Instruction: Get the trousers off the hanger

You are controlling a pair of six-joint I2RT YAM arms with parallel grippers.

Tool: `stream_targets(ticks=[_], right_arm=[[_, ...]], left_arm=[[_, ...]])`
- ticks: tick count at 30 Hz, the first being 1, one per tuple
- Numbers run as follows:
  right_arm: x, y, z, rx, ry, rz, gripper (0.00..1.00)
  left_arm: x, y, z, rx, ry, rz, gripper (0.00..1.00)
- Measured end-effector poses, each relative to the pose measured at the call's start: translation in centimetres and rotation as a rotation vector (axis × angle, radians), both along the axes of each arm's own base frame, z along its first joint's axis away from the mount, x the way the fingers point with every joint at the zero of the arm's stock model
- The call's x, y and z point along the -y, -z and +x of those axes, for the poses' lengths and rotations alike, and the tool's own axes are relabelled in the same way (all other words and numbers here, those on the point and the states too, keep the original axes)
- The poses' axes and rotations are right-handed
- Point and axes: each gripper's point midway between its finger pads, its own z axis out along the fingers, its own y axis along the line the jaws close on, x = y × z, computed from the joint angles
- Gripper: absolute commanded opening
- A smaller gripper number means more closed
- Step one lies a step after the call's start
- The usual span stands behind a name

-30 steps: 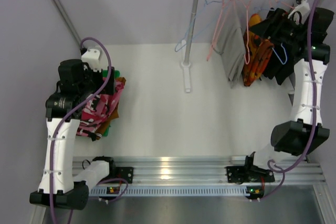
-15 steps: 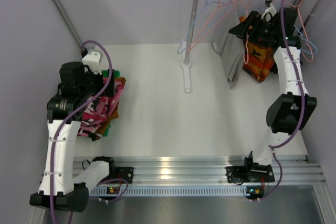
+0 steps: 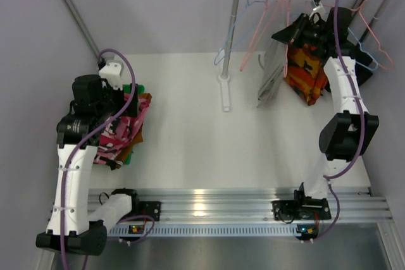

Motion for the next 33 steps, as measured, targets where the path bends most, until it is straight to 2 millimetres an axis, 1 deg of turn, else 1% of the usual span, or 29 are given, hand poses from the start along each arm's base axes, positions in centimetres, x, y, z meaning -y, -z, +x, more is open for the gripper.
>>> stream_targets(ticks=[5,7,11,14,16,18,21,23,26,28,33], right_arm=[[-0.4,-0.5,0.1,-0.007,-0.023,0.088,0.00],[-0.3,-1.0,0.1,-0.005,-0.028,0.121,0.00],[0.2,-3.3,-0.2,0.018,-0.033,0.191,0.00],[0.7,-5.8,-1.4,0.049,-0.036,0.232,0.00],[1.1,-7.4,-3.1,0.076,-0.039,0.250,0.00],[1.5,-8.7,-5.3,0.103,-0.037,0.256,0.00],[1.8,-9.6,-9.4,0.128,-0.039,0.249,0.00],[1.8,-9.6,-12.2,0.131,-0.046,0.243,0.00],[1.7,-8.6,-16.0,0.119,-0.061,0.234,0.00],[1.7,-7.1,-18.4,0.101,-0.067,0.223,0.00],[2.3,-4.3,-23.3,0.043,-0.096,0.165,0.00]], left_arm=[[0.0,0.0,0.0,0.000,0.000,0.000,0.99],[0.0,0.0,0.0,0.000,0.000,0.000,0.99],[-0.1,0.0,0.0,0.002,-0.006,0.003,0.99],[-0.4,-0.3,0.2,0.015,-0.020,0.010,0.99],[-0.5,-0.6,0.2,0.033,-0.024,0.011,0.99],[-0.6,-0.9,0.1,0.050,-0.033,0.013,0.99],[-0.8,-1.3,-0.2,0.076,-0.051,0.008,0.99],[-0.9,-1.5,-0.4,0.085,-0.056,0.001,0.99],[-0.8,-1.6,-0.3,0.090,-0.062,-0.009,0.99],[-0.8,-1.5,-0.3,0.089,-0.067,-0.018,0.99],[-0.6,-1.0,-0.8,0.089,-0.067,-0.036,0.99]])
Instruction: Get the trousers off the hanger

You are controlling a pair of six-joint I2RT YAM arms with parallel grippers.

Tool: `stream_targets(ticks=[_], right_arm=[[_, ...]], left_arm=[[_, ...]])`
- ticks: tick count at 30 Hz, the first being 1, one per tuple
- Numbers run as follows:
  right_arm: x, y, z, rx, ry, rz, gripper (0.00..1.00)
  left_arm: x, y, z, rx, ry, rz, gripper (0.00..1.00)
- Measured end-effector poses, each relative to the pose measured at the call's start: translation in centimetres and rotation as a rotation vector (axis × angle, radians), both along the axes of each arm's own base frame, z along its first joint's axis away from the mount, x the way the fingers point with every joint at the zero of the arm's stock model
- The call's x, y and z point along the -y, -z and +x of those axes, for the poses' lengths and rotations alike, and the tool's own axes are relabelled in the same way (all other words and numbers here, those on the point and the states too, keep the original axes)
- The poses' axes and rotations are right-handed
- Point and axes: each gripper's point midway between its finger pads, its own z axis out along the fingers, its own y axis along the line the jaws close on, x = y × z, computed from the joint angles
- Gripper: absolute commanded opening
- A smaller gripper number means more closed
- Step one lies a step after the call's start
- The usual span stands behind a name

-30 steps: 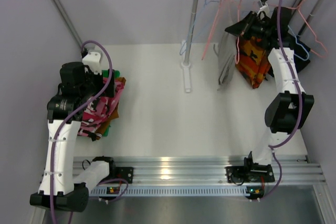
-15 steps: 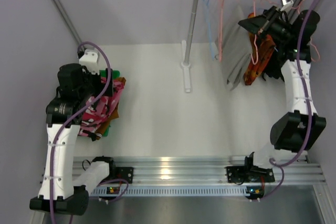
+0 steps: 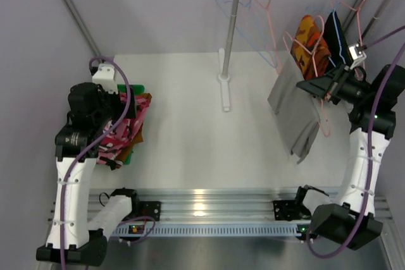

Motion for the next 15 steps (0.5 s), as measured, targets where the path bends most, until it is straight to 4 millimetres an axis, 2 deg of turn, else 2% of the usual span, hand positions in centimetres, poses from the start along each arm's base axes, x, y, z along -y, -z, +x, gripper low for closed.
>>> stream_targets(ticks=[4,6,10,15], right_arm=[[1.4,1.0,-3.3,-0.017,0.042,-0.012,0.00],[1.2,0.8,-4.7,0.002,0.067,0.006,0.00],[-1.4,-0.7,-8.6,0.131,0.025,-0.069,0.00],[-4.1,-4.3,-12.6,0.342,-0.034,-0.221,0.00]], left_arm=[[0.0,-0.3,-0.6,0.021,-0.005,-0.013,0.99],[0.0,-0.5,-1.1,0.036,-0.005,-0.015,0.99],[-0.1,-0.3,-2.3,0.060,-0.005,-0.016,0.99],[-0.1,-0.6,-3.0,0.085,-0.005,-0.018,0.99]])
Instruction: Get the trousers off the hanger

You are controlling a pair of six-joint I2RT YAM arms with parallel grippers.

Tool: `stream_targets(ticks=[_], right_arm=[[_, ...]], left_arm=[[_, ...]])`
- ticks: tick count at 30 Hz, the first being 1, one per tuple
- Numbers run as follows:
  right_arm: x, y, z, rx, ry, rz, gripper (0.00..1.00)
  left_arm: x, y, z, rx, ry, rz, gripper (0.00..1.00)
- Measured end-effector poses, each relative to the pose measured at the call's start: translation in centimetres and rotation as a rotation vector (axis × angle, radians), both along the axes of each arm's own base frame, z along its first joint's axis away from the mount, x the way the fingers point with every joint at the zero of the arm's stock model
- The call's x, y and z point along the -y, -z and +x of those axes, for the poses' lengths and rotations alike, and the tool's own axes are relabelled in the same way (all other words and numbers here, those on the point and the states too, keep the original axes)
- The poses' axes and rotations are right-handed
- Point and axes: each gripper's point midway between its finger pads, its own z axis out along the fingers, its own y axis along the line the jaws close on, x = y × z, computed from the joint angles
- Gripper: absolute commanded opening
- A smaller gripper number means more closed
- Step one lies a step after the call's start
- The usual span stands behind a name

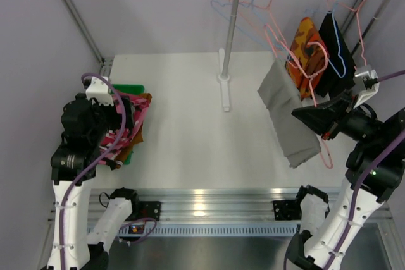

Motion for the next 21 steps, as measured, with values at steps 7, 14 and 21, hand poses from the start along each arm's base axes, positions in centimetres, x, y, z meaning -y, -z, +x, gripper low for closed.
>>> stream_targets(ticks=[7,14,21], right_arm=[[-0.8,-1.5,-1.4,0.110,-0.020,-0.094,0.00],[0.9,-4.1,2.1,0.155,-0.086,-0.155,0.00],[-1.3,-3.9,6.9,0.104,-0.366,-0.123,0.00]], left_arm=[[0.4,0.4,0.3,-0.015,0.012,-0.020,0.99],[0.9,1.3,1.3,-0.055,0.013,-0.058,0.99],[1.0,2.2,2.4,-0.094,0.012,-0.063,0.99]])
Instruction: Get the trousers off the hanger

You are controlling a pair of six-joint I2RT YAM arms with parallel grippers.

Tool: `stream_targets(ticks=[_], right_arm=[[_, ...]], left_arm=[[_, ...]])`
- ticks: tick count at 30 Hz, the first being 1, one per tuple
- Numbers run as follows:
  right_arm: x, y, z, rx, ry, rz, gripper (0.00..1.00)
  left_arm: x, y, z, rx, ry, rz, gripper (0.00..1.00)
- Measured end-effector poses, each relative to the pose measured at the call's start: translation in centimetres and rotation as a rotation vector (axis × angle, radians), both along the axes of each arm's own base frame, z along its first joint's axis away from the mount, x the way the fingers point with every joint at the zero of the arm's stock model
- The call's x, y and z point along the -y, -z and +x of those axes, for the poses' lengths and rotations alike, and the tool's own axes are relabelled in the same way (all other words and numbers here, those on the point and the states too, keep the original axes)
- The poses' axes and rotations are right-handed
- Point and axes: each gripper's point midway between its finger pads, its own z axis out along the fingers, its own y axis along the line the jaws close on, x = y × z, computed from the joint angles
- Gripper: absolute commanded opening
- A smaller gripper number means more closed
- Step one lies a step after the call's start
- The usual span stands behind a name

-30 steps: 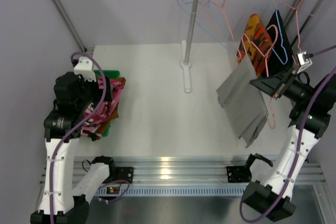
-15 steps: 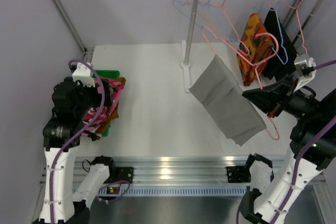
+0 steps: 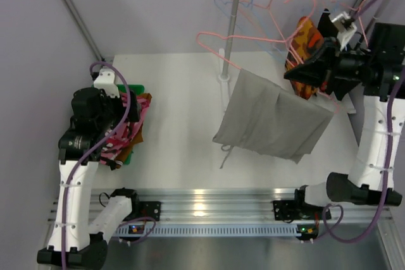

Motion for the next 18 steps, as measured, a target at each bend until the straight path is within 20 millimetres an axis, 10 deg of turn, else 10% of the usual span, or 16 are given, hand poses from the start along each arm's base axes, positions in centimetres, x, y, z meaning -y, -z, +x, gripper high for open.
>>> stream_targets(ticks=[7,18], right_arm=[[-7.2,5.1,1.2,-0.370,-0.130,0.056,0.00],[-16.4,0.7,2.6,-0.366,-0.138,0.129,0.00]], left_arm=[[-0.2,0.0,0.2,0.001,-0.011,0.005,0.99],[1.8,-3.1,-2.5,0.137,0.109,-0.036,0.99]])
